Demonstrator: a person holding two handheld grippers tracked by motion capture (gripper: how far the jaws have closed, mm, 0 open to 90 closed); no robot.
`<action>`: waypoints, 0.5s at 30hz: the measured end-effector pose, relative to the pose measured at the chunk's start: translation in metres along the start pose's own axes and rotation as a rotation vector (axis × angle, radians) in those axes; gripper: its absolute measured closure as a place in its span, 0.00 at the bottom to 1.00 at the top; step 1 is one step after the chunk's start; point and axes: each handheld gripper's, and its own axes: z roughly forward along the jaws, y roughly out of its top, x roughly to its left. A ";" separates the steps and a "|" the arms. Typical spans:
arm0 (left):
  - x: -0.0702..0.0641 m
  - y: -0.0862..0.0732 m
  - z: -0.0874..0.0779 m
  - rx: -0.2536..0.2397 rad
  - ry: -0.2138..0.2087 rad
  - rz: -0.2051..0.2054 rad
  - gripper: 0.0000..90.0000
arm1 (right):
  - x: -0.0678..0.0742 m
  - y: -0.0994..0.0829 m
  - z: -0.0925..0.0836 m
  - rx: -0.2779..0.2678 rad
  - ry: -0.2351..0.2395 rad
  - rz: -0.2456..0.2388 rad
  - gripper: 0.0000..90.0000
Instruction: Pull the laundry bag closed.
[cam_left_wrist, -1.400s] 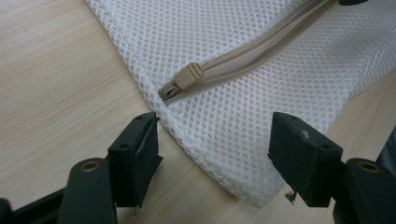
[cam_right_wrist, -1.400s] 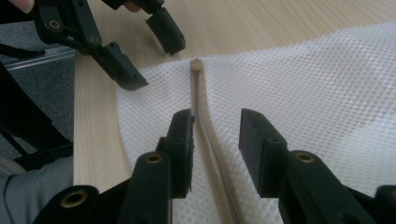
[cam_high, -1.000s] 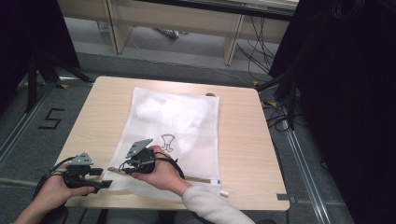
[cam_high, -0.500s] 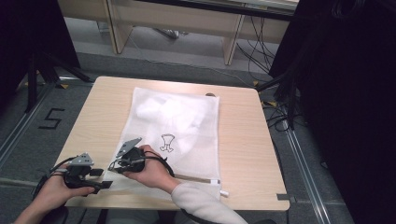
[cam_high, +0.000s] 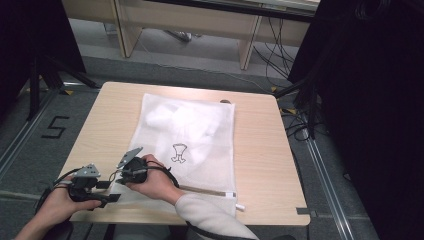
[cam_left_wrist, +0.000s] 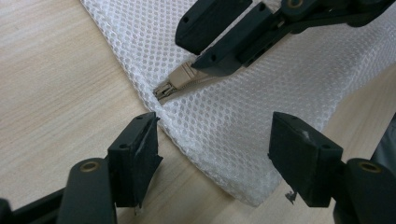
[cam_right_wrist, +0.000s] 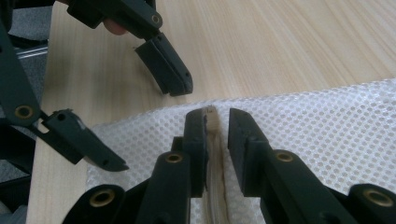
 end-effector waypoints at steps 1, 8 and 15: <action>0.000 0.000 0.000 0.000 0.000 0.000 0.36 | 0.000 0.001 0.001 0.003 0.003 0.003 0.86; 0.000 0.000 0.000 0.005 -0.005 0.000 0.36 | -0.002 0.004 0.008 0.007 0.007 0.017 0.86; 0.001 0.000 0.001 0.009 -0.011 -0.004 0.36 | -0.002 0.004 0.015 0.013 0.015 0.022 0.86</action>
